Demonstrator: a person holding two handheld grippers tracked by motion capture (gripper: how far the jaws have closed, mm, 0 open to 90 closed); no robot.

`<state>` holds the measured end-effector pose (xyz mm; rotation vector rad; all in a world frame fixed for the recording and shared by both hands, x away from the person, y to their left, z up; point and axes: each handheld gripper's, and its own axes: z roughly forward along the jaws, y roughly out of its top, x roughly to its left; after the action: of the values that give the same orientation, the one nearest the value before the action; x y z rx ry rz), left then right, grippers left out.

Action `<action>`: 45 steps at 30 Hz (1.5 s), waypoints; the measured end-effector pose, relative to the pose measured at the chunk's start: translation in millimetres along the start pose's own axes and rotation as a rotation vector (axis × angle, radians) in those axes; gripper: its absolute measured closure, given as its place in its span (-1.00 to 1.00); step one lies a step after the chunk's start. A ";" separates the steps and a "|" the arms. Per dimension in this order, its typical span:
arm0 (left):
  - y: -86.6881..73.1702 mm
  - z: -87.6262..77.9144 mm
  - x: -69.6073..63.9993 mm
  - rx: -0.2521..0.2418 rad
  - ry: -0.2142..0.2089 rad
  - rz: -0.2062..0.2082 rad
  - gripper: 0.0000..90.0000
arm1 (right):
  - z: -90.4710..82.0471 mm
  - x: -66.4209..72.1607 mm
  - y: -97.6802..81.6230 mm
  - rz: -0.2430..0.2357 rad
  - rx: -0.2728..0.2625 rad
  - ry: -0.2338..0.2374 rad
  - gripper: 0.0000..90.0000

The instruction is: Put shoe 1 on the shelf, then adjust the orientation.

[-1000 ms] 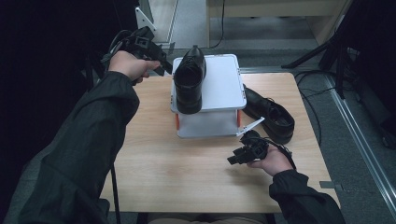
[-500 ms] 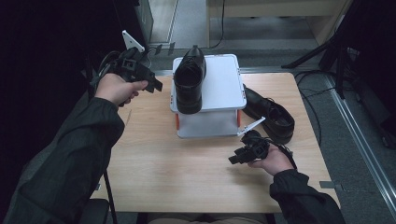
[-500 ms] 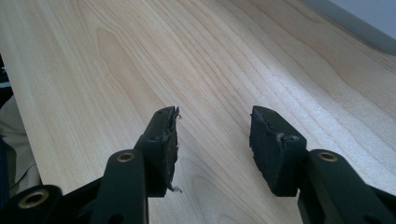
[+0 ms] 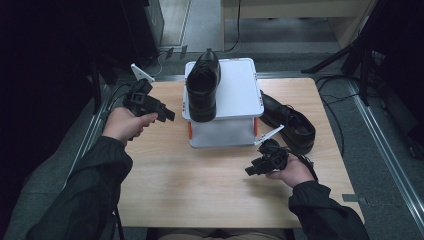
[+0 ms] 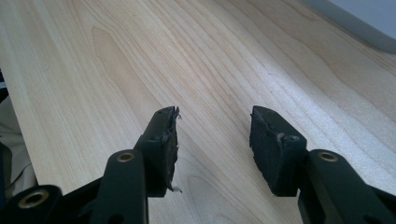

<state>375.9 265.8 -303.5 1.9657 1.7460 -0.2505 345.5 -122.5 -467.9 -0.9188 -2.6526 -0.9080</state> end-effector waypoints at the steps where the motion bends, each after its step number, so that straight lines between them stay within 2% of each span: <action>1: -3.2 2.2 2.8 -0.004 0.000 -0.007 0.27 | 0.1 -0.1 -0.1 -0.001 -0.001 0.000 0.15; 6: -18.6 14.5 17.3 0.001 0.009 -0.021 0.26 | -0.1 0.0 -0.5 -0.006 -0.001 -0.005 0.15; 9: -26.8 22.5 24.3 -0.010 0.050 -0.016 0.23 | 0.1 -0.7 -0.4 -0.004 -0.004 -0.005 0.12; 11: -32.2 29.5 28.1 -0.005 0.043 -0.002 0.22 | 0.5 -1.0 0.1 -0.005 -0.006 -0.004 0.11; 17: -50.3 46.1 37.3 -0.004 0.010 -0.008 0.18 | 1.4 0.1 1.0 -0.010 -0.005 0.000 0.11; 18: -52.7 48.2 38.2 -0.003 0.010 -0.009 0.17 | 1.5 0.0 1.0 -0.010 -0.004 -0.002 0.11; 22: -66.1 58.8 43.6 -0.001 0.039 0.039 0.13 | 1.7 0.0 0.7 -0.012 -0.002 -0.004 0.11; 29: -84.8 74.1 53.9 -0.009 -0.009 0.044 0.06 | 3.4 1.6 2.1 -0.023 0.005 0.002 0.08; 33: -92.2 79.9 60.4 -0.008 0.005 0.051 0.06 | 4.6 1.6 2.3 -0.025 0.010 -0.003 0.08; 34: -94.0 81.6 61.1 -0.011 0.003 0.037 0.06 | 4.6 1.7 2.3 -0.027 0.008 -0.001 0.08; 37: -97.6 82.8 65.4 -0.006 -0.004 0.052 0.06 | 3.9 2.5 2.7 -0.028 0.004 0.008 0.08; 40: -100.1 83.5 68.2 -0.020 -0.015 0.051 0.06 | 3.2 2.9 3.9 -0.034 0.002 0.014 0.08; 44: -101.0 87.3 70.0 -0.006 0.016 0.073 0.05 | -1.2 3.3 3.6 -0.044 -0.024 0.017 0.08; 45: -101.0 88.1 71.7 -0.004 0.007 0.070 0.06 | -2.4 4.1 2.5 -0.043 -0.026 0.013 0.08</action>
<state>306.0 292.7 -435.7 2.0225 1.6770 -0.2161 343.7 -120.3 -463.3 -0.8612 -2.6657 -0.9571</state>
